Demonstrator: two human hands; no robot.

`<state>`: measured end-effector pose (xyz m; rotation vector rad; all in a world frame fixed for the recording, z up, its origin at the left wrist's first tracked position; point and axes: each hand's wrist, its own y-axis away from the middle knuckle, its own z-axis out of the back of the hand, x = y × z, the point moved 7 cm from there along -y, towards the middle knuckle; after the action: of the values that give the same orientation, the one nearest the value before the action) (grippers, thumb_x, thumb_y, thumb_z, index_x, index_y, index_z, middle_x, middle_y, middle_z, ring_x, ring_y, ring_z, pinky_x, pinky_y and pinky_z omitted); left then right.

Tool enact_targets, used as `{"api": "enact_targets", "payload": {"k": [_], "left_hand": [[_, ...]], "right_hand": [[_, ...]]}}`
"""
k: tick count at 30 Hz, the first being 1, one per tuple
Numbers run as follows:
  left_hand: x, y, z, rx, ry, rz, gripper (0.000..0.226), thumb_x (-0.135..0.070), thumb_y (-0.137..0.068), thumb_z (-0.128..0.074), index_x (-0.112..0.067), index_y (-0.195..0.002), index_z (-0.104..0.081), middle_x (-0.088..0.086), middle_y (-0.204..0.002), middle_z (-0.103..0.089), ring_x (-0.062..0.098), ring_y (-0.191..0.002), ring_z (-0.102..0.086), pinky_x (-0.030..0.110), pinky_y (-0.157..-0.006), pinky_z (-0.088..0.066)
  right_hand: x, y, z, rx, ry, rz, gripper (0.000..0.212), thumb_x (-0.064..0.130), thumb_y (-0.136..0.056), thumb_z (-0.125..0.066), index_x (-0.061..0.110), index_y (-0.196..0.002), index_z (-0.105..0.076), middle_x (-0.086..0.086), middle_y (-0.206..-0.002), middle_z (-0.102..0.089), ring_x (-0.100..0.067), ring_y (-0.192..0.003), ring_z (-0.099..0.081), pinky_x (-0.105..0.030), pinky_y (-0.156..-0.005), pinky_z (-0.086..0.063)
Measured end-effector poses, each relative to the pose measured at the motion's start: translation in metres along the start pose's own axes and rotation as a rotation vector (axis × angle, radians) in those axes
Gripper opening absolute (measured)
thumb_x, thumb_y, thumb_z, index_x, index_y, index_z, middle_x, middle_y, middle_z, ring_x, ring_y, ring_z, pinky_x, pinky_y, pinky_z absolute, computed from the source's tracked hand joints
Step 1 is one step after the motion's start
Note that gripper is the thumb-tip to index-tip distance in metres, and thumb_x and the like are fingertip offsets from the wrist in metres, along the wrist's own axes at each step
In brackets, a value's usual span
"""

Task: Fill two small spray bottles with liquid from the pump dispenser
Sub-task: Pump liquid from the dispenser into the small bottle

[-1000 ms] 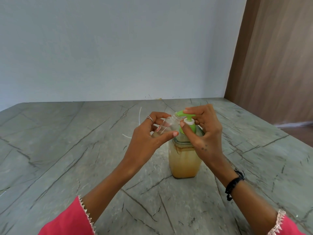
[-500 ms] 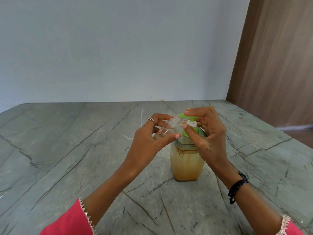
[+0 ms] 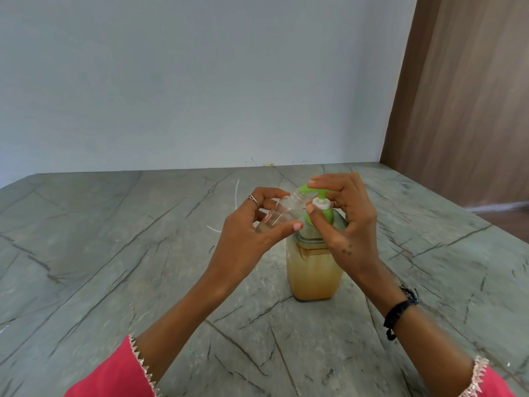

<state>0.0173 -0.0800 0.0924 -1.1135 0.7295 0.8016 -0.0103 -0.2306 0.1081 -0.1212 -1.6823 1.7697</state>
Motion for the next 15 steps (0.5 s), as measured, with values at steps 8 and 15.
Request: {"api": "enact_targets", "payload": {"k": [8,15], "left_hand": [[-0.0004,0.0004,0.0005,-0.002,-0.002,-0.006,0.042,-0.039,-0.065,-0.071,-0.031,-0.104,-0.057,-0.013,-0.094,-0.063,0.012,-0.087,-0.064,0.024,-0.064,-0.055],[0.0014,-0.0003,-0.0006,-0.004,-0.015,-0.002,0.041,-0.047,-0.060,-0.068,-0.038,-0.098,-0.055,-0.017,-0.090,-0.063,0.007,-0.084,-0.063,0.027,-0.064,-0.057]], "right_hand": [[0.0007,-0.0018,0.0014,-0.020,0.006,-0.015,0.039,-0.004,-0.077,-0.066,0.024,-0.101,-0.058,-0.001,-0.098,-0.057,-0.006,-0.090,-0.059,-0.022,-0.073,-0.052],[-0.0014,-0.0026,0.0020,-0.025,0.001,-0.065,0.034,-0.005,-0.076,-0.066,0.024,-0.093,-0.059,0.000,-0.094,-0.057,0.004,-0.086,-0.056,-0.012,-0.072,-0.047]]}}
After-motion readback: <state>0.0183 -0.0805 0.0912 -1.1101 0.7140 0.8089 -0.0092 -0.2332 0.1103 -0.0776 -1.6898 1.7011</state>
